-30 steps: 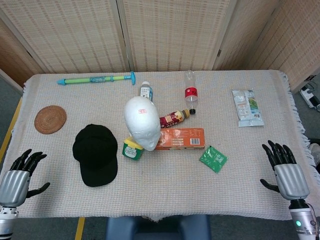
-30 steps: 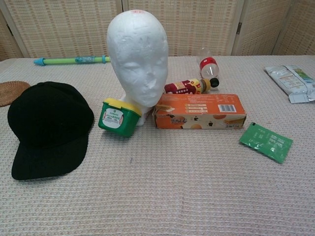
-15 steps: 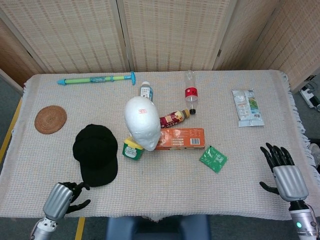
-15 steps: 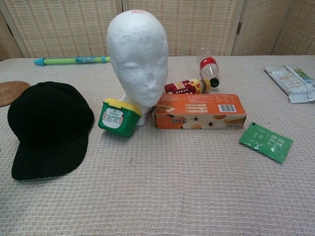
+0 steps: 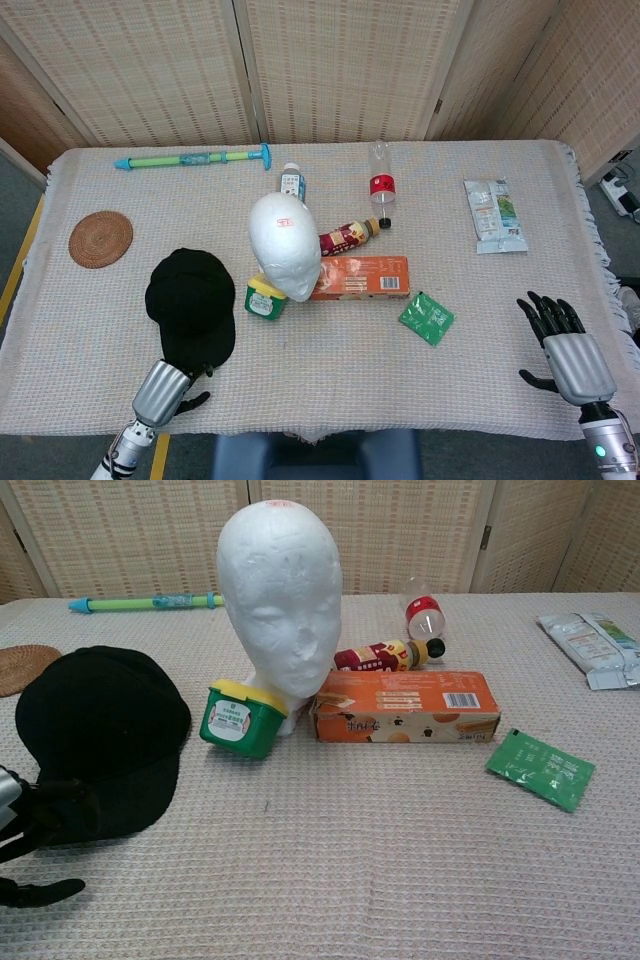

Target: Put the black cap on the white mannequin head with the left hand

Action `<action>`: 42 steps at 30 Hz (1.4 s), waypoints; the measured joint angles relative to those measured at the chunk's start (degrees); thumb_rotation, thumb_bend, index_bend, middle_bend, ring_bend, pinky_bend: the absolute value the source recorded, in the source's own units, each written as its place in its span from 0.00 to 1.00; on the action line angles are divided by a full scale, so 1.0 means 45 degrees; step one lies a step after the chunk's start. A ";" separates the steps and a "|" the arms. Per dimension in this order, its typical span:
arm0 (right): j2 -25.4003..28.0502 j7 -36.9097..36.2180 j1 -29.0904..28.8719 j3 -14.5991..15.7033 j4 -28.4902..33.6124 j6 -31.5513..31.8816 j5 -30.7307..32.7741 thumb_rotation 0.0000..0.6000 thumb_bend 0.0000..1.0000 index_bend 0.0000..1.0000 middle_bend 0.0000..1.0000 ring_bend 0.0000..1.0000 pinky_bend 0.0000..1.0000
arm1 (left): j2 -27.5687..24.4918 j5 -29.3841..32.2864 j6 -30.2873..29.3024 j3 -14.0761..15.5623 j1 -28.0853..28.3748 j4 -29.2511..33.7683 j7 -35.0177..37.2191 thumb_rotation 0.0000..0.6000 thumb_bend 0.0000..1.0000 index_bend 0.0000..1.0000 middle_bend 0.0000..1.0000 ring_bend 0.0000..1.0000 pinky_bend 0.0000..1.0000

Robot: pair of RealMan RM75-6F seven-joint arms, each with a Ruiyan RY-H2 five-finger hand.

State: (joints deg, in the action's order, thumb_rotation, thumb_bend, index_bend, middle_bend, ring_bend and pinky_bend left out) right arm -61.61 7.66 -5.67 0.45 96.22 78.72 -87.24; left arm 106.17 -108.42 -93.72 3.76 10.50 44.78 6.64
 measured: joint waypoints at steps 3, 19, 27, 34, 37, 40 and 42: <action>0.0058 -0.0022 -0.0011 0.0010 0.0046 -0.0085 0.0056 1.00 0.06 0.00 0.00 0.00 0.00 | 0.0636 0.0078 -0.0216 -0.0063 0.0124 -0.1308 0.0051 1.00 0.19 0.52 1.00 1.00 1.00; 0.0390 -0.0362 0.0001 0.0117 0.0284 -0.0145 -0.0043 1.00 0.06 0.00 0.00 0.00 0.00 | 0.2905 0.1089 -0.0454 -0.0191 0.0617 -0.5792 0.0793 1.00 0.28 0.48 1.00 1.00 1.00; 0.0570 -0.0607 0.0015 0.0153 0.0366 -0.0099 -0.0161 1.00 0.07 0.00 0.00 0.00 0.00 | 0.3130 0.1768 -0.0684 -0.0452 0.0748 -0.6786 0.0713 1.00 0.47 0.58 1.00 1.00 1.00; 0.0656 -0.0773 -0.0016 0.0269 0.0449 -0.0162 -0.0389 1.00 0.07 0.00 0.00 0.00 0.00 | 0.2782 0.2396 -0.1163 -0.0853 0.1044 -0.7007 0.0821 1.00 0.51 0.64 1.00 1.00 1.00; 0.0691 -0.0825 -0.0004 0.0290 0.0484 -0.0119 -0.0457 1.00 0.07 0.00 0.00 0.00 0.00 | 0.2501 0.2649 -0.1491 -0.1069 0.1223 -0.6977 0.0873 1.00 0.52 0.65 1.00 1.00 1.00; 0.0729 -0.0885 0.0016 0.0321 0.0512 -0.0058 -0.0555 1.00 0.07 0.00 0.00 0.00 0.00 | 0.2173 0.2911 -0.2019 -0.1372 0.1466 -0.6860 0.0928 1.00 0.52 0.65 1.00 1.00 1.00; 0.0756 -0.0923 0.0027 0.0345 0.0527 -0.0035 -0.0609 1.00 0.07 0.00 0.00 0.00 0.00 | 0.1858 0.3169 -0.2522 -0.1712 0.1731 -0.6689 0.0981 1.00 0.53 0.66 1.00 1.00 1.00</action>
State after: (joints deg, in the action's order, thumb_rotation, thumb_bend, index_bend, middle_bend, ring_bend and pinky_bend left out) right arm -58.21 3.51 -5.55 2.00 98.59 78.57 -89.99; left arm 114.53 -94.15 -105.07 -3.94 18.29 14.68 11.05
